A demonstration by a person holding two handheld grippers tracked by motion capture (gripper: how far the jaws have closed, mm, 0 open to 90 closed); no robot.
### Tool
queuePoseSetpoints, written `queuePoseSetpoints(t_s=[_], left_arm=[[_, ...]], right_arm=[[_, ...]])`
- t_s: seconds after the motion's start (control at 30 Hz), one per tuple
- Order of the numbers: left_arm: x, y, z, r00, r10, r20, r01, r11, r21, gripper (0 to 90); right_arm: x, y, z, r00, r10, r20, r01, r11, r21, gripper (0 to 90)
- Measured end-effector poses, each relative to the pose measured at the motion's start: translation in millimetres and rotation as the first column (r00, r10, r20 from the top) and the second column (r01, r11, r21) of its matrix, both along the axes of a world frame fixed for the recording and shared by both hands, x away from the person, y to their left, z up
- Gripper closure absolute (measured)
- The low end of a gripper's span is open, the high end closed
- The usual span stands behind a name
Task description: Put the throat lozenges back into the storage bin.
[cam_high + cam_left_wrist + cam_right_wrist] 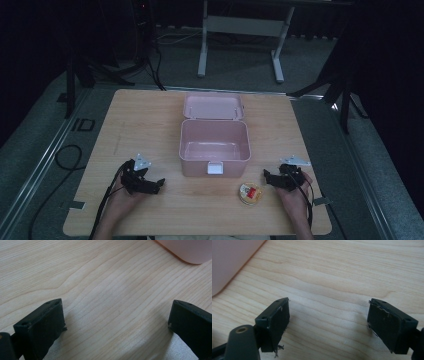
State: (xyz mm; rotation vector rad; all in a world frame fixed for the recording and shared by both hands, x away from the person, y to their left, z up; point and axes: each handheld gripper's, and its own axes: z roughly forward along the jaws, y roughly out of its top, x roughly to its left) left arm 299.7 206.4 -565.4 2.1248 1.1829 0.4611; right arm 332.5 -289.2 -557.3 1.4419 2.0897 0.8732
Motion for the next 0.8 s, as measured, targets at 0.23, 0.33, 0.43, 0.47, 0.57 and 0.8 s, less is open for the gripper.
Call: queuePoseSetpoints(t_s=[0.23,0.33,0.43,0.47,0.57,0.8], left_arm=[[0.0,0.0,0.0,1.0,0.0,0.0,0.0,1.0,0.001,0.8],[0.0,0.0,0.0,1.0,0.0,0.0,0.0,1.0,0.0,0.8],[0.0,0.0,0.0,1.0,0.0,0.0,0.0,1.0,0.0,0.9],[0.0,0.0,0.0,1.0,0.0,0.0,0.0,1.0,0.0,0.9],[-0.1,0.0,0.0,1.0,0.0,0.0,0.0,1.0,0.0,0.9],[0.0,0.0,0.0,1.0,0.0,0.0,0.0,1.0,0.0,0.9]], right_arm=[[-6.6,-3.7,11.7,0.9984,-0.017,0.054,0.016,1.0,0.021,21.2],[-8.5,-3.9,12.9,0.9976,-0.015,0.067,0.014,1.0,0.017,21.3],[-8.9,-3.5,13.5,0.9981,-0.004,0.062,0.003,1.0,0.006,21.7],[-8.9,-3.4,13.8,0.9983,-0.002,0.059,0.002,1.0,0.007,22.1],[-9.5,-3.2,14.7,0.9987,0.008,0.05,-0.009,1.0,0.006,22.6],[-16.7,-6.6,26.5,0.9978,0.041,0.052,-0.041,0.999,-0.003,25.0]])
